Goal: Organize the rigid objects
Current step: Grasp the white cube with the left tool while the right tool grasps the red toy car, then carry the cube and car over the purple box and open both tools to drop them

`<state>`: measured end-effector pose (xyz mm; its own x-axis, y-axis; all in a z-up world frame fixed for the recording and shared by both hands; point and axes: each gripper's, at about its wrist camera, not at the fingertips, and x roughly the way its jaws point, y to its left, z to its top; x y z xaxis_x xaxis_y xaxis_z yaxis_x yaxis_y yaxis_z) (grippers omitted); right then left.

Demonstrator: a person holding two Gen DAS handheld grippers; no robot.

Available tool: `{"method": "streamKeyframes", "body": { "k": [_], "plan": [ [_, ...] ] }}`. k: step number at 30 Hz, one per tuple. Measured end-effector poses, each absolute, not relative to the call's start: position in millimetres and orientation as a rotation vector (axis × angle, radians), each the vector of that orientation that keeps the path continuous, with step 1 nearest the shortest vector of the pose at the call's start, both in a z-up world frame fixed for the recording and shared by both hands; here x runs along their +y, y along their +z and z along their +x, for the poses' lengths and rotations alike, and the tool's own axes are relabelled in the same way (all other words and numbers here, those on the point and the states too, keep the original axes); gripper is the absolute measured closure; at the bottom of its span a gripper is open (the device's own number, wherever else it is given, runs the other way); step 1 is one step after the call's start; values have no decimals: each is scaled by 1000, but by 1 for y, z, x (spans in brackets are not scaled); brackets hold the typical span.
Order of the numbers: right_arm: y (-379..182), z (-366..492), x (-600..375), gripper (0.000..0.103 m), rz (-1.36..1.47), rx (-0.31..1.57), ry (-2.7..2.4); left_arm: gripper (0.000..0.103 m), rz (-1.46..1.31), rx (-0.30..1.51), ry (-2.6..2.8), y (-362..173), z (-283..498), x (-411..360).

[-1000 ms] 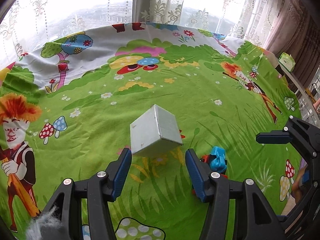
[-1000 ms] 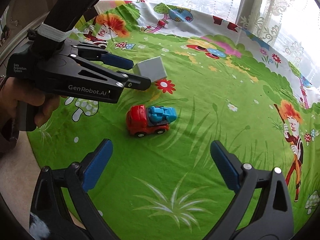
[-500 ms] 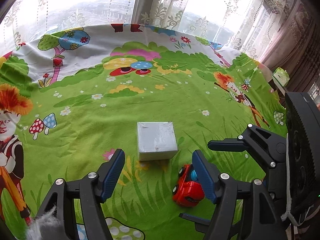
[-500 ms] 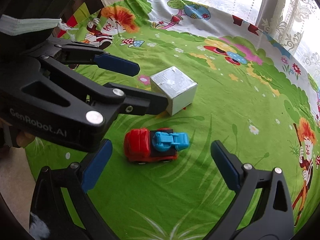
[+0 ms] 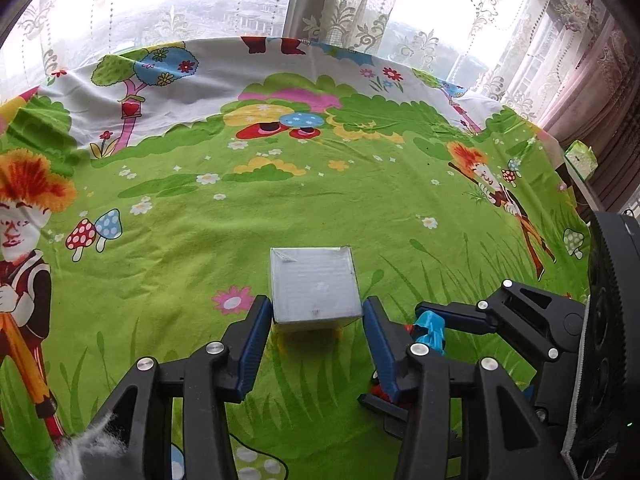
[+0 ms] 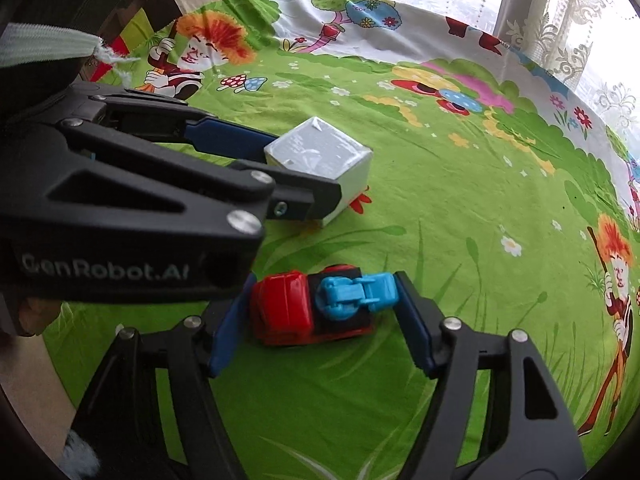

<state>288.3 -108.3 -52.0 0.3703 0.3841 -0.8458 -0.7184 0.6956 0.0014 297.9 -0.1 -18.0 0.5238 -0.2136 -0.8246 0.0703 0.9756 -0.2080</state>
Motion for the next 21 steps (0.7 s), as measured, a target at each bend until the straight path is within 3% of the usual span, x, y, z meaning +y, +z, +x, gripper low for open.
{"method": "streamKeyframes", "body": {
  "k": [21],
  "plan": [
    [-26, 222, -184, 31, -269, 947, 491, 55, -254, 995, -163, 0, 201, -32]
  ]
}}
